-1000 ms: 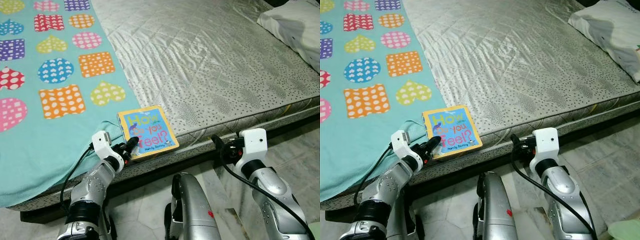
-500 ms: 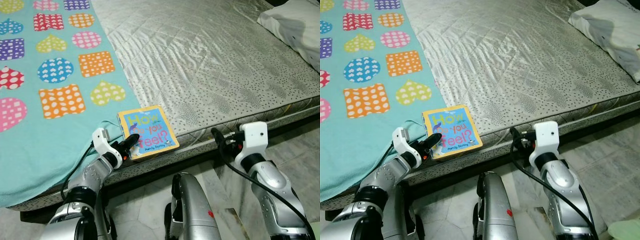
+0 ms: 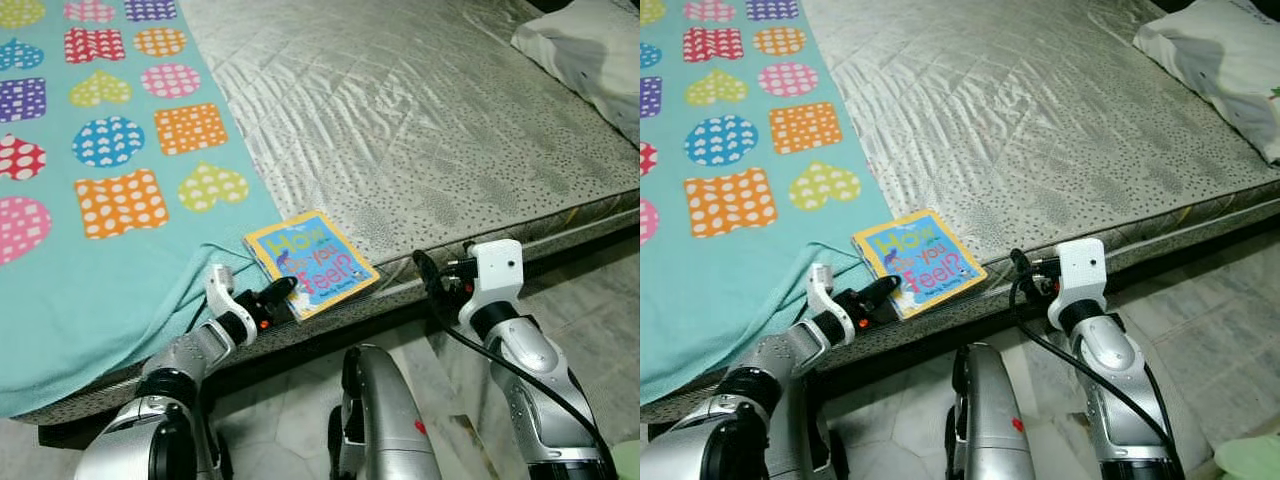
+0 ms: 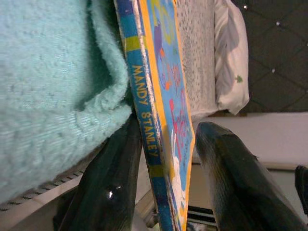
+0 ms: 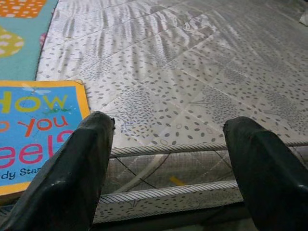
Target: Clean up the room
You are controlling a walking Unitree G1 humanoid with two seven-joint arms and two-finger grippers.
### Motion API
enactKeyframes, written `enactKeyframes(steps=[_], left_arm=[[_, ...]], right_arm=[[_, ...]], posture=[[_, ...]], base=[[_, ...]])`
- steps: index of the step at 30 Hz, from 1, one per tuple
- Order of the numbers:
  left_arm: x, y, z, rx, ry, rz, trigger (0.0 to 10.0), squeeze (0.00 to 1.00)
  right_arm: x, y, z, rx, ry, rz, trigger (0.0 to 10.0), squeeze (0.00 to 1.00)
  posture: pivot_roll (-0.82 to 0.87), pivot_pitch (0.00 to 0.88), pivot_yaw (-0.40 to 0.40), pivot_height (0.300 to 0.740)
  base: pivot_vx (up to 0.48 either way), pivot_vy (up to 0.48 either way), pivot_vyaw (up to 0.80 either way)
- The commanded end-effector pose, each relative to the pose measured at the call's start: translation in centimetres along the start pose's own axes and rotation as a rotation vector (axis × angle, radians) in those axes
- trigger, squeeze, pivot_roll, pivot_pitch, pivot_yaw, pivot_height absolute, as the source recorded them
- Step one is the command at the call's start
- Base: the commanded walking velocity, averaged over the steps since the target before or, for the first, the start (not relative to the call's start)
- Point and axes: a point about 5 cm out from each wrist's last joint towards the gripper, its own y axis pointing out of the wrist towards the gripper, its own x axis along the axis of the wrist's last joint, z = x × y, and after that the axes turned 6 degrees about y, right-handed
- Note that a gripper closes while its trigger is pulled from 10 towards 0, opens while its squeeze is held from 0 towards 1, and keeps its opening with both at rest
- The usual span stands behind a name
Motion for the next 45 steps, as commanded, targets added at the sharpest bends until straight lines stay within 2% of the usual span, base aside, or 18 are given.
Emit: enactKeyframes(steps=[1, 8, 15, 19, 21, 23, 27, 30, 32, 35, 36, 37, 41, 42, 43, 44, 45], left_arm=[[-0.3, -0.1, 0.2, -0.004, -0.031, 0.002, 0.0, 0.0], [-0.3, -0.2, 0.3, -0.014, -0.056, -0.008, 0.0, 0.0], [0.0, -0.2, 0.3, -0.02, -0.069, -0.028, 0.0, 0.0], [0.3, -0.2, 0.2, -0.022, -0.073, -0.046, 0.0, 0.0], [0.4, -0.2, 0.2, -0.018, -0.08, -0.057, 0.0, 0.0], [0.5, -0.2, 0.2, -0.016, -0.08, -0.062, 0.0, 0.0], [0.7, -0.2, 0.3, -0.011, -0.078, -0.079, 0.0, 0.0], [1.6, 0.1, -0.2, -0.012, -0.073, -0.131, 0.0, 0.0], [2.5, 0.5, -0.8, -0.004, 0.004, -0.154, 0.0, 0.0], [3.3, 0.7, -1.3, -0.011, 0.051, -0.174, 0.0, 0.0], [3.5, 0.8, -1.7, -0.013, 0.127, -0.17, 0.0, 0.0], [3.5, 0.9, -1.9, -0.014, 0.148, -0.169, 0.0, 0.0], [3.7, 1.0, -3.8, -0.009, 0.352, -0.242, 0.0, 0.0], [3.7, 1.0, -3.8, -0.009, 0.352, -0.242, 0.0, 0.0], [3.8, 0.9, -4.1, 0.002, 0.405, -0.265, 0.0, 0.0], [3.9, 0.1, -4.9, 0.031, 0.492, -0.318, 0.0, 0.0], [3.9, 0.1, -4.9, 0.031, 0.492, -0.318, 0.0, 0.0]], right_arm=[[0.6, 0.1, -0.8, -0.015, -0.012, -0.013, 10.0, 0.0], [1.1, 0.6, -0.8, 0.0, -0.009, -0.023, 10.0, 0.0], [1.5, -0.7, 0.1, 0.061, 0.0, -0.027, 10.0, 0.0], [1.1, -1.4, 0.6, 0.131, 0.004, 0.016, 10.0, 0.0], [0.5, -1.7, 1.2, 0.21, -0.009, 0.067, 10.0, 0.0], [0.0, -1.8, 1.6, 0.257, 0.028, 0.105, 10.0, 0.0], [-0.3, -1.8, 2.0, 0.292, 0.047, 0.127, 10.0, 0.0], [-1.5, -1.7, 1.8, 0.318, 0.062, 0.168, 10.0, 0.0], [-2.5, -1.6, 1.1, 0.314, 0.064, 0.19, 10.0, 0.0], [-2.7, -1.3, 0.8, 0.313, 0.07, 0.198, 10.0, 0.0], [-2.8, -1.0, 0.6, 0.305, 0.094, 0.197, 10.0, 0.0], [-2.8, -0.9, 0.6, 0.303, 0.101, 0.196, 10.0, 0.0], [-3.3, -0.1, 1.8, 0.227, 0.141, 0.168, 10.0, 0.0], [-3.3, -0.1, 1.8, 0.227, 0.141, 0.168, 10.0, 0.0], [-3.4, 0.1, 2.0, 0.205, 0.134, 0.159, 10.0, 0.0], [-3.5, 0.7, 2.7, 0.139, 0.167, 0.14, 10.0, 0.0], [-3.5, 0.7, 2.7, 0.139, 0.167, 0.14, 10.0, 0.0]], posture=[[-0.19, 0.169, -0.117, 0.537], [-0.19, 0.157, -0.122, 0.537], [-0.19, 0.157, -0.122, 0.537], [-0.2, 0.157, -0.12, 0.537], [-0.2, 0.158, -0.116, 0.537], [-0.2, 0.157, -0.114, 0.537], [-0.2, 0.156, -0.112, 0.537], [-0.2, 0.156, -0.112, 0.537], [-0.18, 0.154, -0.11, 0.537], [-0.17, 0.151, -0.105, 0.537], [-0.15, 0.148, -0.101, 0.537], [-0.15, 0.148, -0.101, 0.537], [-0.09, 0.148, -0.094, 0.537], [-0.09, 0.148, -0.094, 0.537], [-0.07, 0.148, -0.09, 0.537], [-0.05, 0.146, -0.088, 0.537], [-0.05, 0.146, -0.088, 0.537]], base=[[0.0, 0.0, 0.0], [0.0, 0.0, 0.0], [0.0, 0.0, 0.0], [0.0, 0.0, 0.0], [0.0, 0.0, 0.0], [0.0, 0.0, 0.0], [0.0, 0.0, 0.0], [0.0, 0.0, 0.0], [0.0, 0.0, 0.0], [0.0, 0.0, 0.0], [0.0, 0.0, 0.0], [0.0, 0.0, 0.0], [0.0, 0.0, 0.0], [0.0, 0.0, 0.0], [0.0, 0.0, 0.0], [0.0, 0.0, 0.0], [0.0, 0.0, 0.0]])
